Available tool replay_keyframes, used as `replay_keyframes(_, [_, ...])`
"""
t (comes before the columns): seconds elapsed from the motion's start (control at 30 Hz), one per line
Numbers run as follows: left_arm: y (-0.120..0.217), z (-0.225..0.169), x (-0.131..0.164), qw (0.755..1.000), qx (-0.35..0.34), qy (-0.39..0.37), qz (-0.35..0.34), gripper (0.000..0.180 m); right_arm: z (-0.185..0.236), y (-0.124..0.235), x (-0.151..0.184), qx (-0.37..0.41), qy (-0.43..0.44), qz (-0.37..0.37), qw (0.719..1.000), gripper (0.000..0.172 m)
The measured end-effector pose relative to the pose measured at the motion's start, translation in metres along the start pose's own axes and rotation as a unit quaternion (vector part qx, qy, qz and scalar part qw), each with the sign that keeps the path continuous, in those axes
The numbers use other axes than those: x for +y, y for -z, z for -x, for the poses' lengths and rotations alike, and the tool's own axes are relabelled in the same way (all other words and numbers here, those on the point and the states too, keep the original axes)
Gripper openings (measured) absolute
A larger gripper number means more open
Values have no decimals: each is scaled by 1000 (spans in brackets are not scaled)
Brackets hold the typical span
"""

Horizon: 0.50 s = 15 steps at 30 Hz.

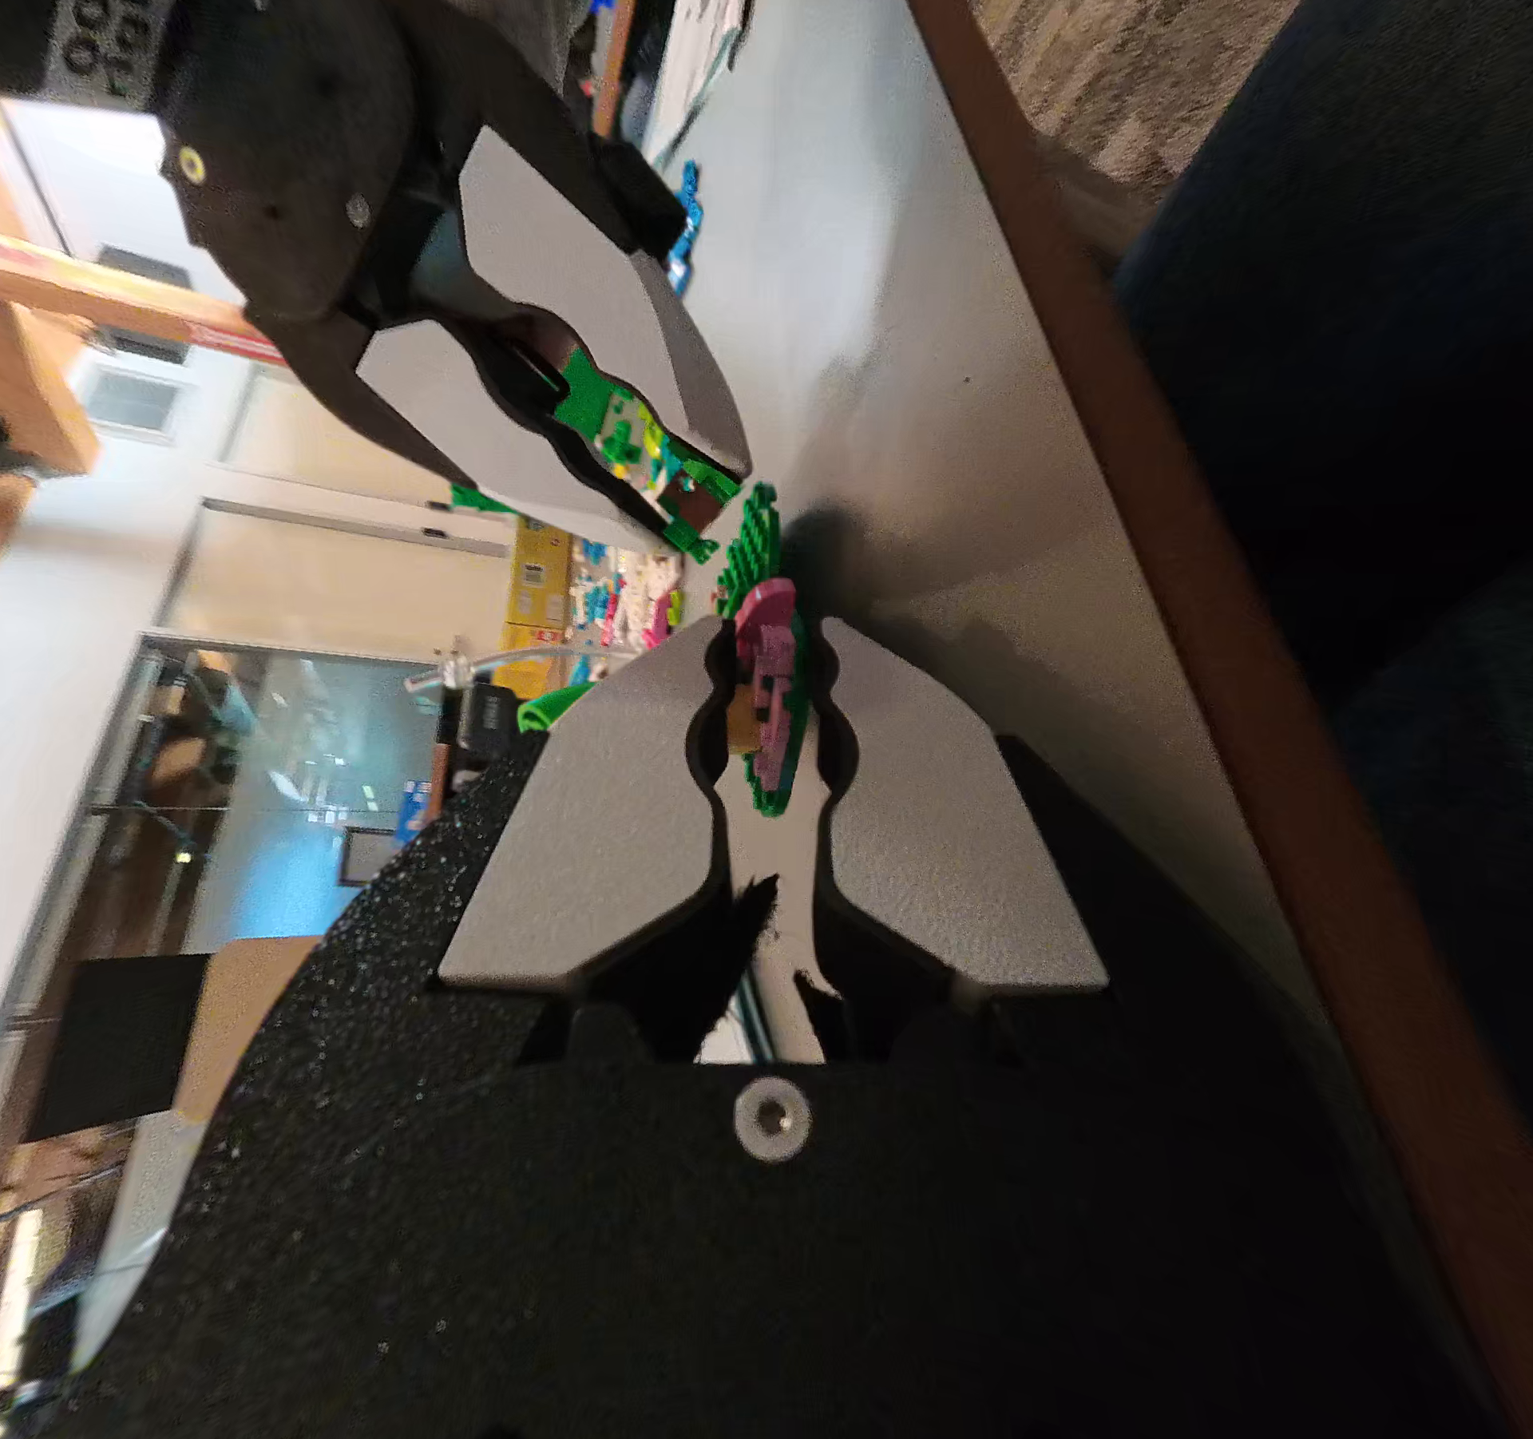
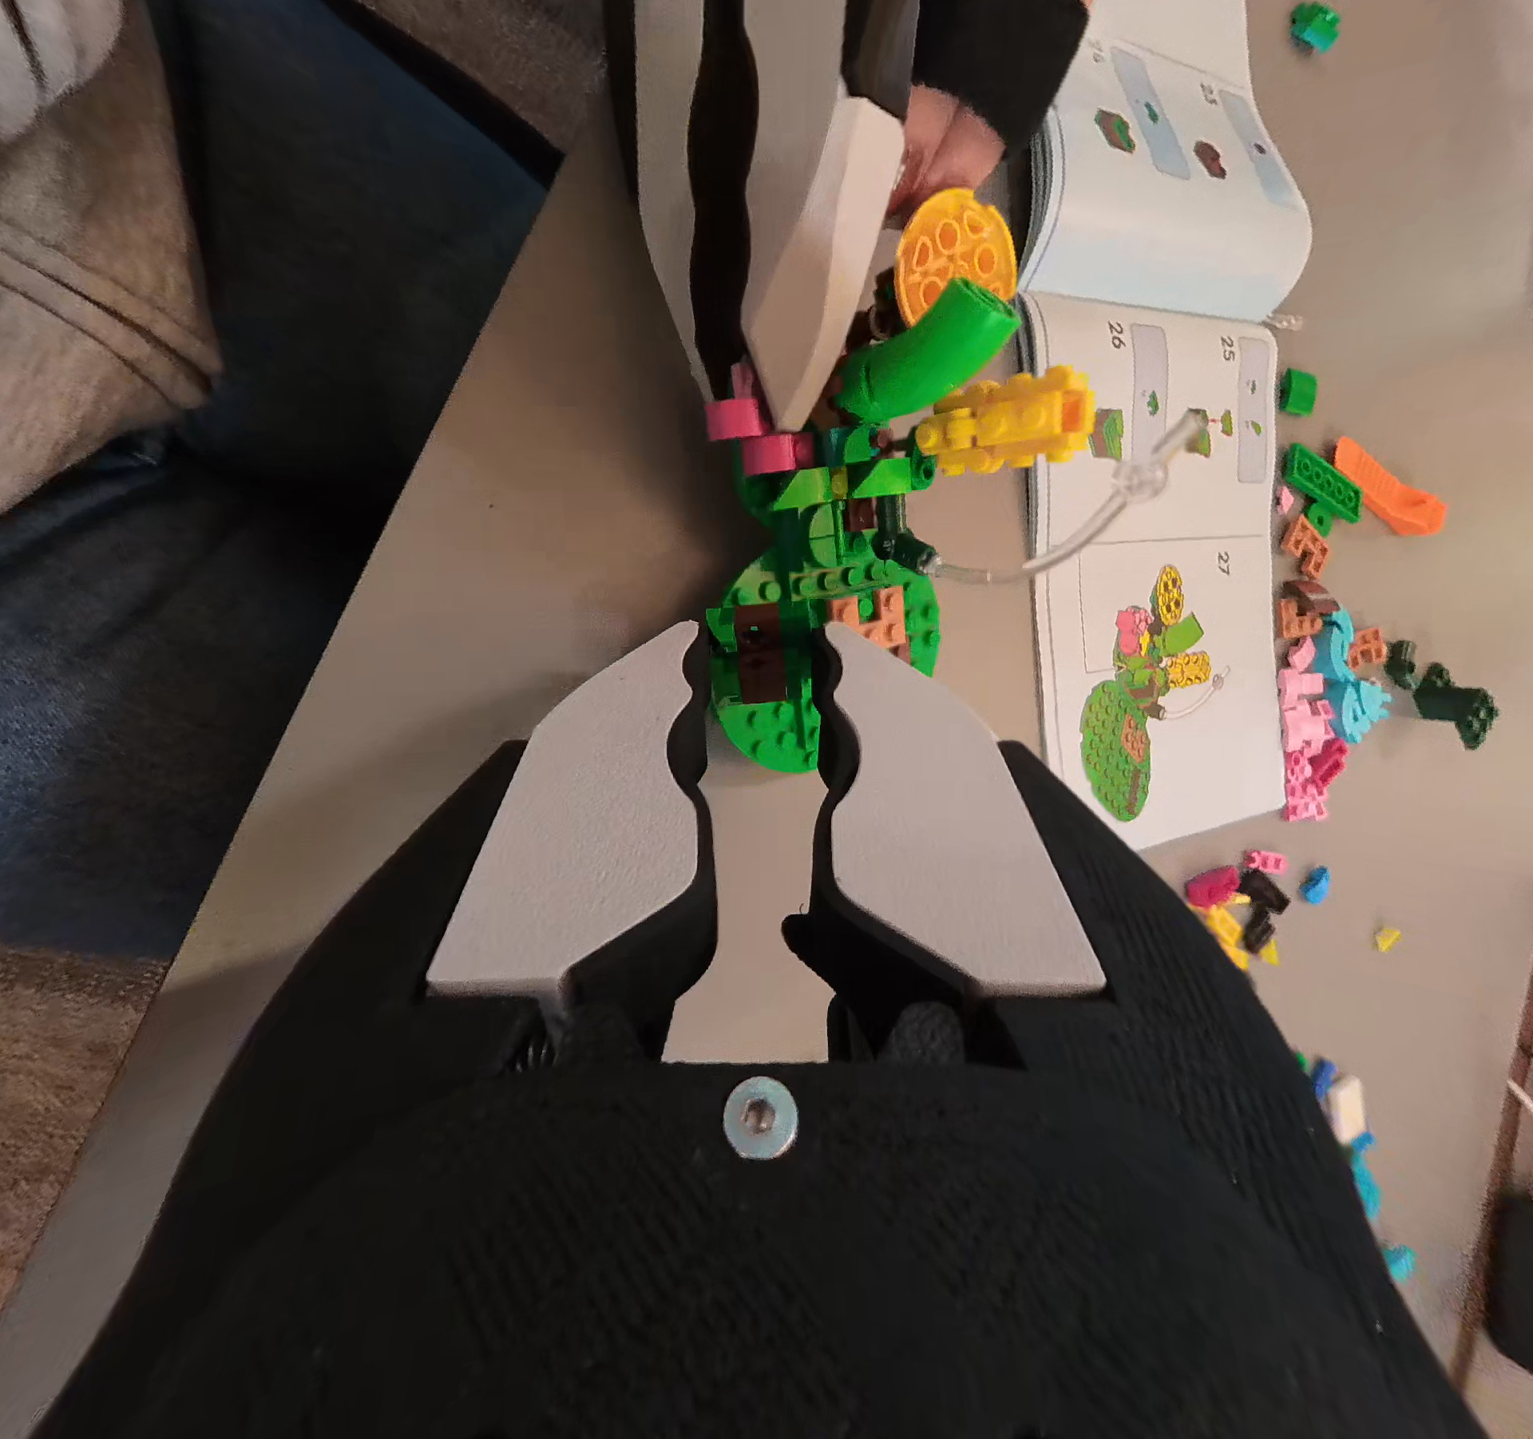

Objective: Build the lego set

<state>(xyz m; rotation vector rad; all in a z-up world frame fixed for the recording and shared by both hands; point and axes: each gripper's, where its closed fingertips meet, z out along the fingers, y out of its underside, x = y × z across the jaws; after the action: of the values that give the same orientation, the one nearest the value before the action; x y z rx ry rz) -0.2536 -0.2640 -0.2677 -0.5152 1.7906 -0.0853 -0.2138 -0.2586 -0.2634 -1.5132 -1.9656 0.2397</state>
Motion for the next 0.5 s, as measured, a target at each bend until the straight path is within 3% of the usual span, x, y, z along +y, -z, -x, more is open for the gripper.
replay_keyframes(0.2, [12,-7,4,995,67,71,14,33,-2,-9,6,25,-23,17,999,21])
replay_keyframes(0.33, [24,2,9,991,74,104,36,35,-2,-15,8,24,-36,22,999,21])
replay_keyframes(0.5, [33,39,-5,970,-6,243,19,24,-10,0,-15,58,-56,-82,993,21])
